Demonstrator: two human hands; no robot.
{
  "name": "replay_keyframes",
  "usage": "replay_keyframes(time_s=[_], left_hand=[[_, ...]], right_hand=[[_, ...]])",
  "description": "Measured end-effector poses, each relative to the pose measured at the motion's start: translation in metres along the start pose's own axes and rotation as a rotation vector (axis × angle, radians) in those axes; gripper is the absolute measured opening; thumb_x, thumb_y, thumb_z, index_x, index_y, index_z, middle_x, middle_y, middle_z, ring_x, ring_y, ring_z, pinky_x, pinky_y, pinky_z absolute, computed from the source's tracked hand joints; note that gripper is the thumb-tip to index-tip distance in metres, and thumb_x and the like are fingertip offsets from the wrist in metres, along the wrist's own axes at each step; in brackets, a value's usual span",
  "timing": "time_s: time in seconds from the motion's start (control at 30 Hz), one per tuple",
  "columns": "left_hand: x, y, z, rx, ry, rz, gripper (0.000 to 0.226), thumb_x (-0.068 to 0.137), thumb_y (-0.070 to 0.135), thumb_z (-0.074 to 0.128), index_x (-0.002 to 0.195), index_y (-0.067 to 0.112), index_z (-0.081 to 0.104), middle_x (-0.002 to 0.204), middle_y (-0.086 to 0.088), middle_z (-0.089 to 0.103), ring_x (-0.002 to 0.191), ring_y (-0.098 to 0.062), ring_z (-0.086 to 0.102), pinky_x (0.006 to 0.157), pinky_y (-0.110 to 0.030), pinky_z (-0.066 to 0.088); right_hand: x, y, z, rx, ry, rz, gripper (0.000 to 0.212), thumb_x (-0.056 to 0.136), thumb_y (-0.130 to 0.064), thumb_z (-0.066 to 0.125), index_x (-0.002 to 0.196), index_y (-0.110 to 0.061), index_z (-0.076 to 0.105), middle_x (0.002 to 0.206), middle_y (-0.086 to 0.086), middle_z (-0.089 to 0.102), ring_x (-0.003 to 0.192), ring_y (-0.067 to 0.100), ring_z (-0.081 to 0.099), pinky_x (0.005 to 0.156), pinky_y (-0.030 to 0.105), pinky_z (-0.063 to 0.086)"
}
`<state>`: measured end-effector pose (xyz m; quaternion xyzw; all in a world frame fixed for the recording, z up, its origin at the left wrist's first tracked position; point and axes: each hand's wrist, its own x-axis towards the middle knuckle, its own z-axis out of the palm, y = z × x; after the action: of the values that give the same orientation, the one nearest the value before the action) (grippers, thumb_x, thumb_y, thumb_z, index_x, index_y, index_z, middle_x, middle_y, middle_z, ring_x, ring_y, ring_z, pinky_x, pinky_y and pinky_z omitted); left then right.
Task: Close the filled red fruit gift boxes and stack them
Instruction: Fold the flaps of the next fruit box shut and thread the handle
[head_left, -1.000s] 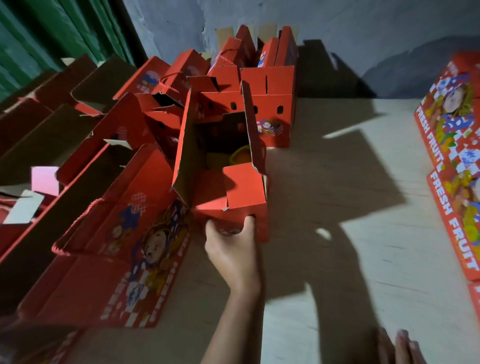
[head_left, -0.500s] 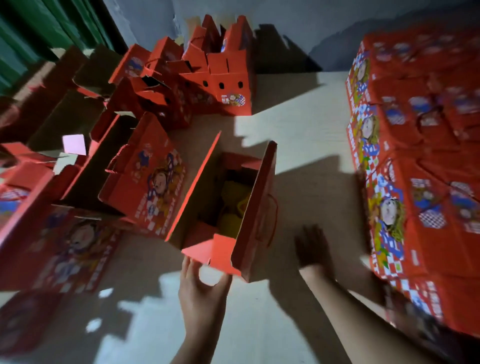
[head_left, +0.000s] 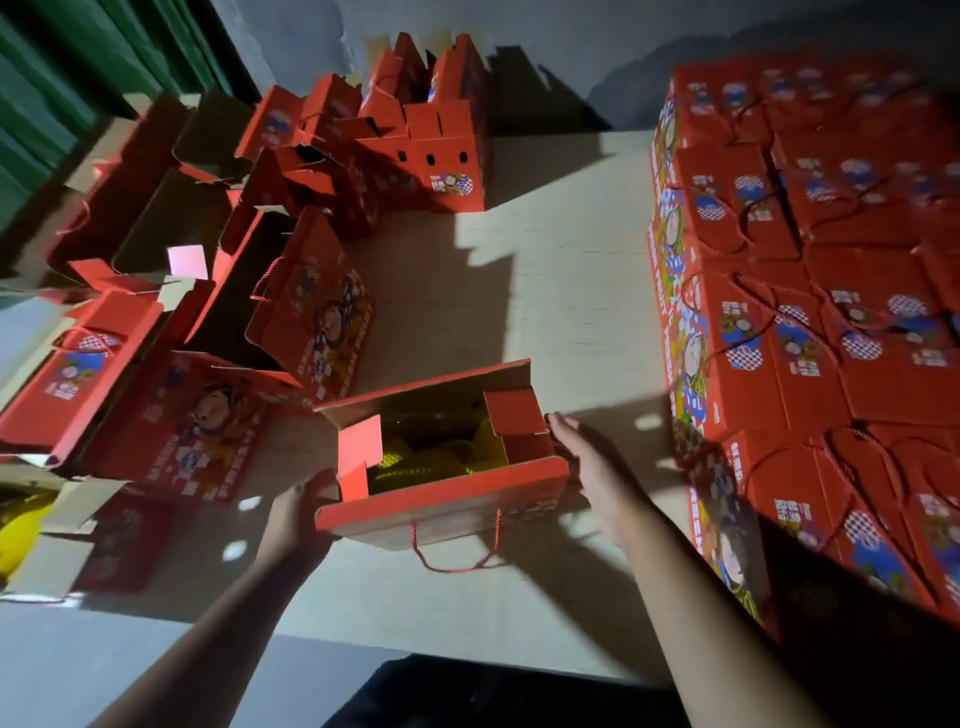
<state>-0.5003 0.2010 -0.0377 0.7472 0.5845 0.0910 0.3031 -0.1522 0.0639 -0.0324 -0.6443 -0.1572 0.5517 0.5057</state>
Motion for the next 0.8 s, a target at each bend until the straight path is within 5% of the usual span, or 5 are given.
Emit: replay_keyframes(time_s=[0.1, 0.3, 0.5, 0.67, 0.8], left_hand=[[0.011, -0.006, -0.003, -0.047, -0.008, -0.061, 0.047, 0.073, -0.011, 0.070, 0.102, 0.025, 0.078, 0.079, 0.008, 0.076, 0.070, -0.013, 0.074, 0.056, -0.042, 0.064], [0.029, -0.015, -0.018, -0.128, -0.050, -0.027, 0.046, 0.076, -0.010, 0.073, 0.101, 0.029, 0.079, 0.082, 0.004, 0.078, 0.073, -0.021, 0.076, 0.057, -0.043, 0.065], [0.020, -0.016, -0.047, -0.173, -0.115, 0.160, 0.052, 0.088, -0.006, 0.075, 0.122, 0.034, 0.070, 0.099, 0.007, 0.076, 0.079, -0.005, 0.075, 0.055, -0.015, 0.057], [0.010, -0.022, -0.069, 0.019, -0.167, 0.497, 0.071, 0.098, -0.011, 0.044, 0.137, 0.046, 0.063, 0.146, 0.021, 0.056, 0.129, 0.003, 0.057, 0.107, -0.018, 0.045], [0.011, -0.041, -0.068, 0.077, -0.451, 0.489, 0.112, 0.087, -0.010, 0.045, 0.137, 0.084, 0.013, 0.165, 0.031, 0.011, 0.151, -0.007, 0.029, 0.121, -0.027, 0.032]], right_hand=[[-0.015, 0.015, 0.015, 0.019, 0.074, -0.009, 0.048, 0.098, -0.036, 0.070, 0.145, -0.029, 0.059, 0.129, -0.017, 0.068, 0.114, -0.004, 0.063, 0.090, 0.023, 0.043], [-0.043, 0.048, 0.039, 0.017, 0.202, -0.083, 0.052, 0.093, -0.016, 0.075, 0.140, -0.034, 0.062, 0.101, -0.036, 0.069, 0.089, -0.023, 0.063, 0.068, 0.000, 0.045], [-0.072, 0.050, 0.069, 0.015, 0.343, -0.164, 0.038, 0.104, -0.027, 0.062, 0.142, -0.022, 0.062, 0.134, -0.006, 0.068, 0.110, -0.014, 0.063, 0.087, 0.004, 0.044], [-0.093, 0.045, 0.071, -0.074, 0.393, -0.257, 0.037, 0.106, -0.053, 0.049, 0.131, -0.036, 0.071, 0.135, -0.022, 0.067, 0.127, -0.003, 0.059, 0.106, 0.033, 0.045], [-0.110, 0.053, 0.069, -0.013, 0.270, -0.187, 0.044, 0.109, -0.052, 0.040, 0.127, -0.033, 0.075, 0.140, -0.013, 0.067, 0.132, 0.003, 0.059, 0.105, 0.034, 0.045]])
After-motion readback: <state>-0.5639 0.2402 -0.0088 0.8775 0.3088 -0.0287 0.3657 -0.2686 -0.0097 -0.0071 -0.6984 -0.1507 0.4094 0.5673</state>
